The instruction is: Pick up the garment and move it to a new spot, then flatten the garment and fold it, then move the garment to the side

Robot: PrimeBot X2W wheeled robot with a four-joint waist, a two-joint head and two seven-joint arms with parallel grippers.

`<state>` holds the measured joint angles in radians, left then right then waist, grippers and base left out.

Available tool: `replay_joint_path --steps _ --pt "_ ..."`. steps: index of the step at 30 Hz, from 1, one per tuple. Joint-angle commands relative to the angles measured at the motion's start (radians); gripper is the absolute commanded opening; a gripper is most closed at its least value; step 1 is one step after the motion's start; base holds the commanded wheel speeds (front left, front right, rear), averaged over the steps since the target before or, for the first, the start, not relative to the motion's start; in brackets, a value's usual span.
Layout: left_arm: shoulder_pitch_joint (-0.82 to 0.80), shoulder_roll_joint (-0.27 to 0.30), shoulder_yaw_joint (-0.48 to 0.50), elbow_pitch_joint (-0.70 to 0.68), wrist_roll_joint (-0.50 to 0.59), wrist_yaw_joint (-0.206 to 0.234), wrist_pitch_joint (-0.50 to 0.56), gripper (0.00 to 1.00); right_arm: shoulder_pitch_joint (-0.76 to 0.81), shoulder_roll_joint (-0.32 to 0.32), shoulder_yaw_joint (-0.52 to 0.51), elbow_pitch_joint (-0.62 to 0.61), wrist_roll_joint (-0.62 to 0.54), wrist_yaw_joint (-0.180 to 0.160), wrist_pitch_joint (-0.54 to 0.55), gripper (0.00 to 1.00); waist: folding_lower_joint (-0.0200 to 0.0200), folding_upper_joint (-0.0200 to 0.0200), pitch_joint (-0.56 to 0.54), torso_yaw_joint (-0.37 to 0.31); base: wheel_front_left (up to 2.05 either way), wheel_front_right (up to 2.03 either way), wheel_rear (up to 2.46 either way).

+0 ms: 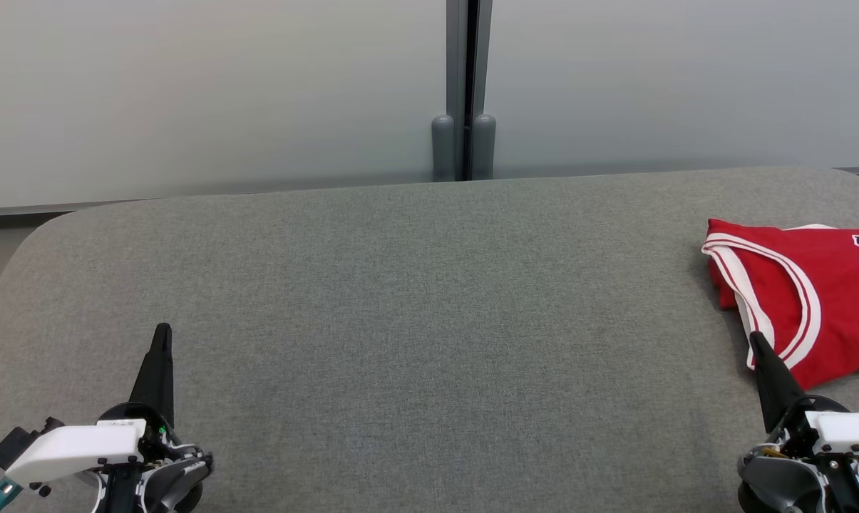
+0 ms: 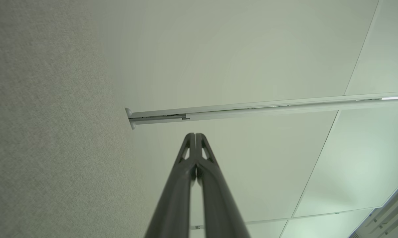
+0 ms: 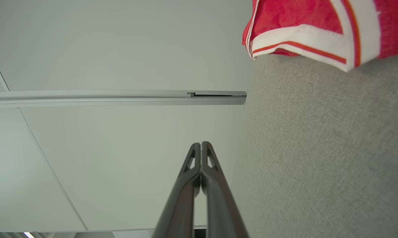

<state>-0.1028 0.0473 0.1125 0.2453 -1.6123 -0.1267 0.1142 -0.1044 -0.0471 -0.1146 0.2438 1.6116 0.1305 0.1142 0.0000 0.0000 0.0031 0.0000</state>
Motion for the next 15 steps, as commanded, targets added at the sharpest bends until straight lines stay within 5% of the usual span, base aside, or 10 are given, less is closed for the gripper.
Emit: replay_joint_path --steps 1,15 --pt "-0.013 0.006 0.004 0.001 -0.001 -0.008 0.004 0.0 -0.008 -0.004 -0.002 0.002 0.002 0.0 0.004 0.0 0.0 0.0 0.0 0.0 0.0 0.0 0.0" --pt "-0.013 0.006 0.004 0.001 -0.001 -0.008 0.004 0.0 -0.008 -0.004 -0.001 0.002 0.002 0.0 0.004 0.0 0.0 0.0 0.0 0.0 0.0 0.0 0.0"
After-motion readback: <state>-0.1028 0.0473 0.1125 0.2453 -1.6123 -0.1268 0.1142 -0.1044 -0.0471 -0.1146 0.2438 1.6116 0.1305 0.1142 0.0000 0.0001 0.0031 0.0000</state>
